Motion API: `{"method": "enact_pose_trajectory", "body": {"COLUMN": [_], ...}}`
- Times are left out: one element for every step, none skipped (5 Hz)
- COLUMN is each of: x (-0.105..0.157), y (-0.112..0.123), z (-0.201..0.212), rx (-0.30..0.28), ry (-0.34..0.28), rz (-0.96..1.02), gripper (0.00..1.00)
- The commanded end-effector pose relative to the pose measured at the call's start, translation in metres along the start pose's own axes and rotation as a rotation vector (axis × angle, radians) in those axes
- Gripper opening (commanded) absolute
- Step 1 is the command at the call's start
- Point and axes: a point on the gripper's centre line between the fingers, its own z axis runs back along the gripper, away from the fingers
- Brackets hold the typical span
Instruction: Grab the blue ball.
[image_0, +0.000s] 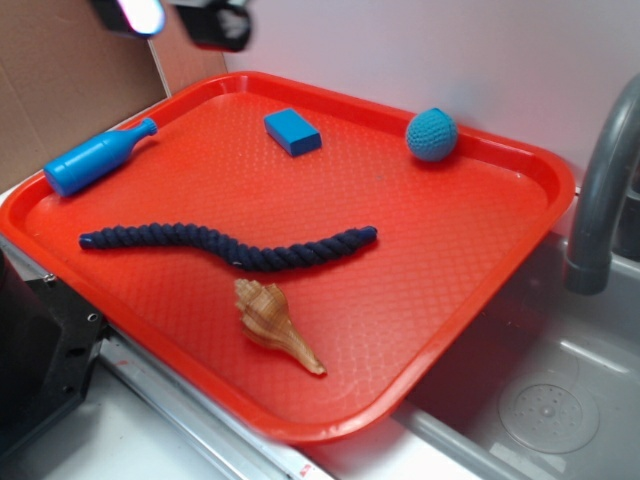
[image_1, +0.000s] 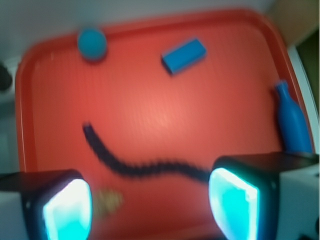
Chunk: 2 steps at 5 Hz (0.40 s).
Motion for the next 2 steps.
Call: {"method": "enact_pose_trajectory", "body": {"x": [0.056,0.076], "y": [-0.009,-0.020], "z": [-0.032,-0.062], "rx": [-0.048,0.025], "ry": [-0.120,-0.147], "rz": [0.010,-0.034], "gripper": [1.00,1.00]}}
